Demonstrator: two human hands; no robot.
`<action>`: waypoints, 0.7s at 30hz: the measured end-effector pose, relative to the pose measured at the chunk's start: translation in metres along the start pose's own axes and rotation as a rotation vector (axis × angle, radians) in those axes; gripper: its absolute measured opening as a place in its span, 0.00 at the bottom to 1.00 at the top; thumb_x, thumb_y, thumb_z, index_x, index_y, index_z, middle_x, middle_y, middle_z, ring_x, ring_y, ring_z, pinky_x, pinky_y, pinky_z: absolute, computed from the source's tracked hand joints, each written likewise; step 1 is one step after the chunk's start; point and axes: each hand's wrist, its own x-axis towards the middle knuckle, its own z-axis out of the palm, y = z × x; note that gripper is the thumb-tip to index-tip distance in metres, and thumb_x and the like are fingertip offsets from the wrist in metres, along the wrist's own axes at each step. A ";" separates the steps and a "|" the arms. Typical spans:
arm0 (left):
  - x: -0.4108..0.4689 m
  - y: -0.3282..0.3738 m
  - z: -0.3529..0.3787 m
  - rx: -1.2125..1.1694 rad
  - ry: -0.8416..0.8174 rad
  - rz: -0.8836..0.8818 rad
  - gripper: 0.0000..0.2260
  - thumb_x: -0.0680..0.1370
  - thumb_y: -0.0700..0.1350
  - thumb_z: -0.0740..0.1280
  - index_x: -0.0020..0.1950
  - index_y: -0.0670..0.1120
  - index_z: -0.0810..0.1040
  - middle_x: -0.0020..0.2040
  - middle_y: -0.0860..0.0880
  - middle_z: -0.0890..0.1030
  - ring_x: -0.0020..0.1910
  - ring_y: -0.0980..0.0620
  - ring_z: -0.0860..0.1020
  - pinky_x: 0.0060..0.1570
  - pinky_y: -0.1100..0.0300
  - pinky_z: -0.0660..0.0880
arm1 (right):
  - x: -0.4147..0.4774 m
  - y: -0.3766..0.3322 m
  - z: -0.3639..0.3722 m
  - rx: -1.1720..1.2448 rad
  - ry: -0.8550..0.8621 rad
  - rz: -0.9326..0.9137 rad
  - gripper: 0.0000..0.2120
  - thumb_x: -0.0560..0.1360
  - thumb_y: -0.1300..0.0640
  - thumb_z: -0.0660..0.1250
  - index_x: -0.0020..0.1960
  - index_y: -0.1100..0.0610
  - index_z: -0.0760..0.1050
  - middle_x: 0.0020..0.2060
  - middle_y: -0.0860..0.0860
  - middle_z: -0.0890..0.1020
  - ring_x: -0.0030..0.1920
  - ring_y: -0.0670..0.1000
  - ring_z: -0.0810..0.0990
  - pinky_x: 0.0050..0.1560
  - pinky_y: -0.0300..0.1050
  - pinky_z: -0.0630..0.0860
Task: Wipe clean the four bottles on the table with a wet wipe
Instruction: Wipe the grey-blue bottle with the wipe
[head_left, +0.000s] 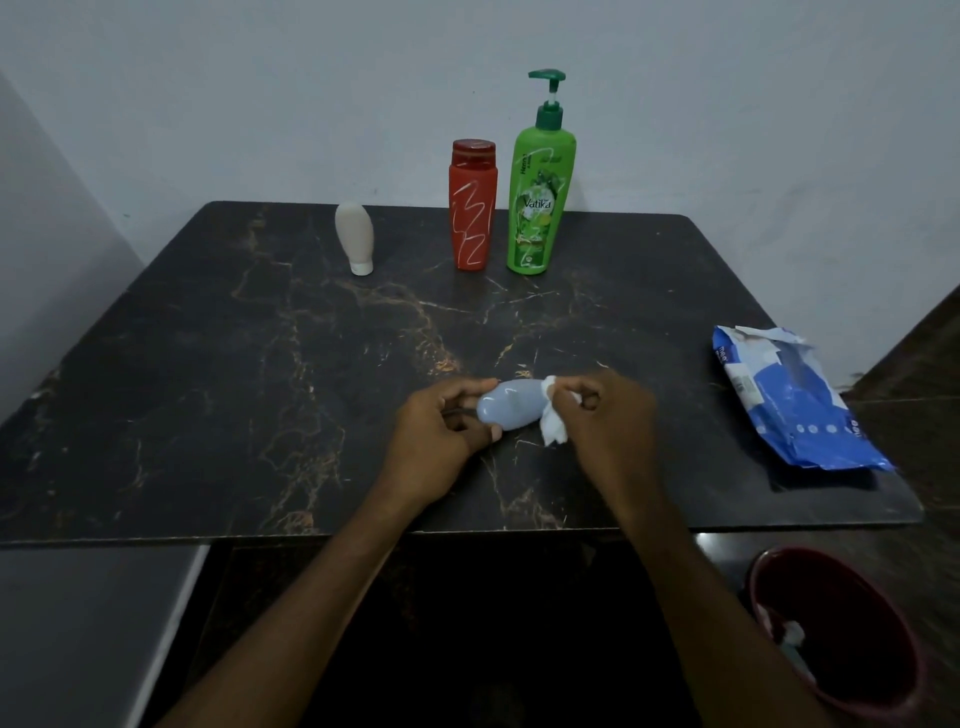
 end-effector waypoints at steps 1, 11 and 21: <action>0.000 0.000 0.000 0.005 -0.002 0.002 0.22 0.71 0.30 0.77 0.62 0.48 0.84 0.49 0.49 0.87 0.47 0.42 0.85 0.52 0.57 0.83 | 0.003 0.002 -0.003 0.011 0.012 0.030 0.05 0.77 0.56 0.71 0.47 0.57 0.84 0.40 0.47 0.82 0.39 0.42 0.78 0.49 0.40 0.78; -0.002 0.001 0.000 0.066 0.006 0.068 0.19 0.73 0.31 0.75 0.62 0.45 0.84 0.51 0.51 0.87 0.49 0.54 0.86 0.51 0.64 0.80 | -0.022 -0.033 0.026 0.044 -0.108 -0.253 0.04 0.74 0.57 0.72 0.41 0.53 0.84 0.39 0.47 0.81 0.39 0.45 0.77 0.44 0.34 0.71; -0.002 0.000 0.000 0.042 0.007 0.045 0.20 0.72 0.31 0.75 0.60 0.48 0.84 0.50 0.51 0.87 0.48 0.51 0.86 0.51 0.55 0.83 | -0.017 -0.035 0.025 -0.102 -0.153 -0.301 0.05 0.75 0.56 0.70 0.43 0.53 0.84 0.41 0.48 0.79 0.39 0.45 0.74 0.42 0.29 0.64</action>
